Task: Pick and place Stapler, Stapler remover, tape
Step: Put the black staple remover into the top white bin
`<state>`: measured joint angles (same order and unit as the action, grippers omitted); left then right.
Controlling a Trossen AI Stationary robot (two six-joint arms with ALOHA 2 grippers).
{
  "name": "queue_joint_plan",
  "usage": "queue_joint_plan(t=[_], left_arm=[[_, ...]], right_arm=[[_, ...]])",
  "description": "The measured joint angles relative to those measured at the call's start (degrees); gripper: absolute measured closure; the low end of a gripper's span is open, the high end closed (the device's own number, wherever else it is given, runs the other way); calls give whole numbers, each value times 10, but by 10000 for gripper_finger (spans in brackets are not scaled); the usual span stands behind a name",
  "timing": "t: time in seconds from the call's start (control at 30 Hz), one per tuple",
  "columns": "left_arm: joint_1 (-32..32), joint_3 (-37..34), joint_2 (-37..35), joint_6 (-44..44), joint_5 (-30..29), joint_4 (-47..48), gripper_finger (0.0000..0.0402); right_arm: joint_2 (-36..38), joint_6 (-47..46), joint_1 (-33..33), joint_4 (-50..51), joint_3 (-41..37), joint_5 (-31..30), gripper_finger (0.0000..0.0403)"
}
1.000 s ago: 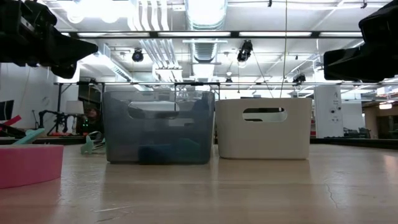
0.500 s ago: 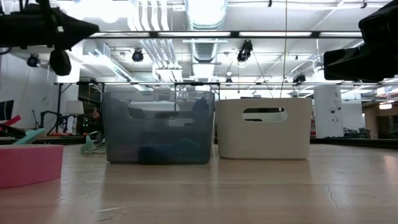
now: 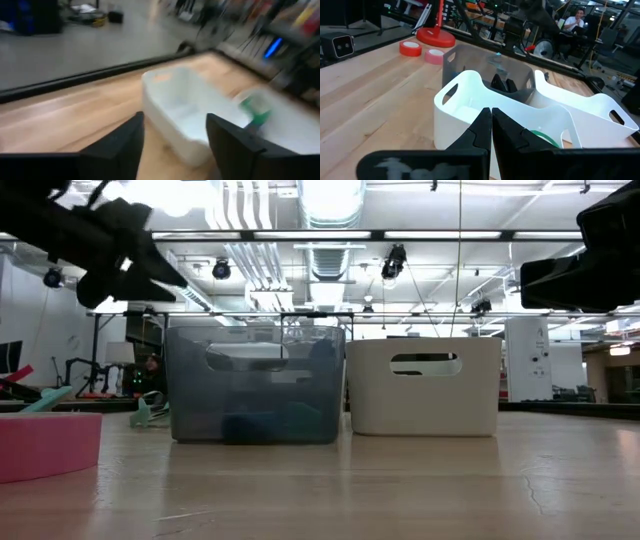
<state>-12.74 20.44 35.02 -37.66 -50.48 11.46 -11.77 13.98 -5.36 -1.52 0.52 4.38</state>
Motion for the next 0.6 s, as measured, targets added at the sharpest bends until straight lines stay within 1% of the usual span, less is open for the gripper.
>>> queue_joint_plan(t=[0.07,0.13,0.23,0.37,0.47,0.6], left_arm=[[4,20,28,-5,-2,33,166],[8,35,55,-11,4,41,159],[9,54,95,7,13,36,159],[12,65,147,14,15,72,163],[21,66,189,-23,20,103,167],[43,65,232,-81,69,113,168]], right_arm=[[0,0,0,0,0,0,394],[0,0,0,0,0,0,394],[0,0,0,0,0,0,394],[0,0,0,0,0,1,394],[0,1,0,0,0,1,394],[0,1,0,0,0,1,394]])
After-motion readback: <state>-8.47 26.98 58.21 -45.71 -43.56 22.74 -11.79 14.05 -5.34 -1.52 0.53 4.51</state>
